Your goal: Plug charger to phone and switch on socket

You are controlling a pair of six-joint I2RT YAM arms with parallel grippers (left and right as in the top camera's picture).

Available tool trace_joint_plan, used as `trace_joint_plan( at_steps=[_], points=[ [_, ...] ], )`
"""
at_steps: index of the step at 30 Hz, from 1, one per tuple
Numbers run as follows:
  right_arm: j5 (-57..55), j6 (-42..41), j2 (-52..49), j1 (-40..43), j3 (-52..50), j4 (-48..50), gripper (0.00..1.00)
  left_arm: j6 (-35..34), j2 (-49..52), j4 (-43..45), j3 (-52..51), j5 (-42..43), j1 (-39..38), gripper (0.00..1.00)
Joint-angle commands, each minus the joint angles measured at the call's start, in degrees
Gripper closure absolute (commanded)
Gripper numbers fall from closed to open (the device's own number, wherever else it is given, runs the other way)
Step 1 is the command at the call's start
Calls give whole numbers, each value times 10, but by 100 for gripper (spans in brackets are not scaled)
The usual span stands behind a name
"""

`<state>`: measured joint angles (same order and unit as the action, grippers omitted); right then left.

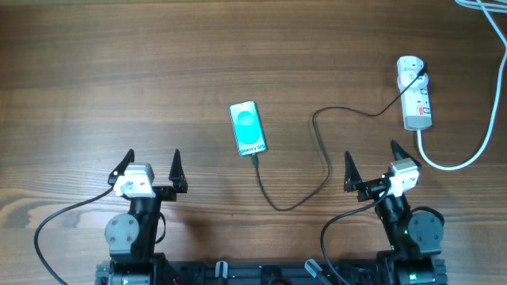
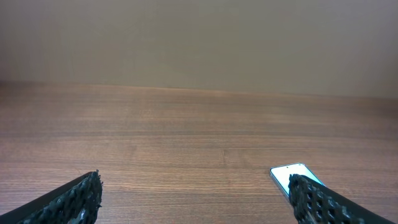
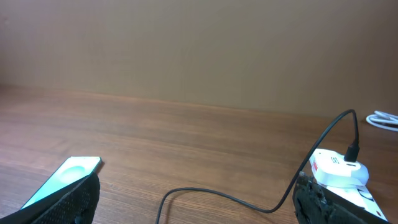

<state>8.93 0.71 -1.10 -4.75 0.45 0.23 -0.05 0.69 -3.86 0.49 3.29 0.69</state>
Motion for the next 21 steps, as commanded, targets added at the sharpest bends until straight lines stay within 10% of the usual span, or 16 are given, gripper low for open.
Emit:
trace_joint_plan(
  at_steps=[1,21],
  points=[
    [-2,4,9,-2,-2,3,0,9,-3,-3,-2,5,-3,0],
    [-1,4,9,-2,-2,3,0,9,6,-3,-2,5,-3,0]
  ],
)
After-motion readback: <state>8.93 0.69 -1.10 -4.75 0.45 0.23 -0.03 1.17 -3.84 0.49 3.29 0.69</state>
